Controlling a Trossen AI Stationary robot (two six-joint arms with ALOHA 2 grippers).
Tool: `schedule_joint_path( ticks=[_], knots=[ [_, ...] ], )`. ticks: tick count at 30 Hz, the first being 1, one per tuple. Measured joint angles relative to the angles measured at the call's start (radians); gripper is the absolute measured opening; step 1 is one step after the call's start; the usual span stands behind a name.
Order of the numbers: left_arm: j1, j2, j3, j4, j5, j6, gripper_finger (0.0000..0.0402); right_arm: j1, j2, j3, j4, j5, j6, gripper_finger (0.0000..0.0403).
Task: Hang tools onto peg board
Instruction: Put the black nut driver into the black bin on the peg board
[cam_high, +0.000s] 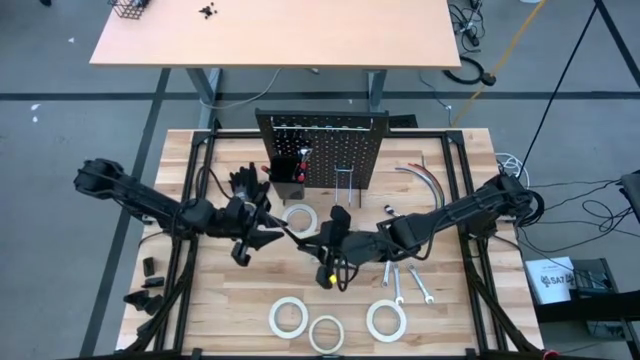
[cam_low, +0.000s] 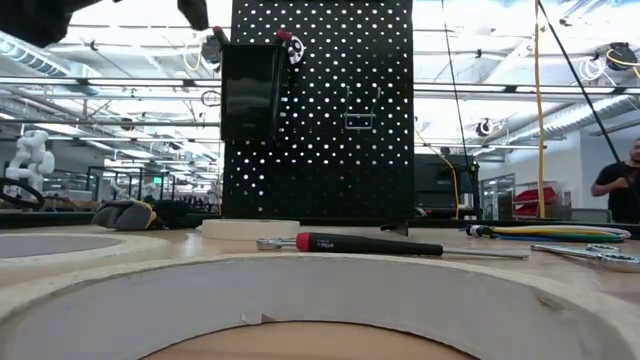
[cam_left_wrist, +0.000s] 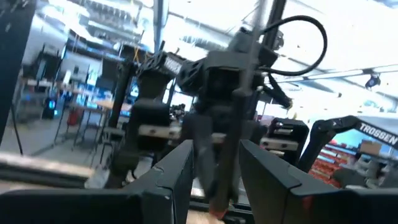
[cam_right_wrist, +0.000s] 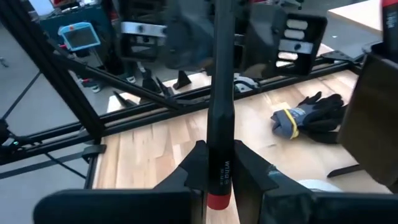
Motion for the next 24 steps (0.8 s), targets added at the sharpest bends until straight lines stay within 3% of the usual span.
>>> schedule_joint_path(
  ticks=[5,24],
  knots=[
    [0.0,0.018,0.027,-0.002,0.028,0.084,0.0129,-0.012,0.0,0.0,-0.003,0.0,-0.023,0.0035],
    [0.044,0.018,0.063,-0.014,0.019,0.057,0.0125,-0.039,0.0,0.0,-0.037,-0.053,-0.019,0.0035]
  ],
)
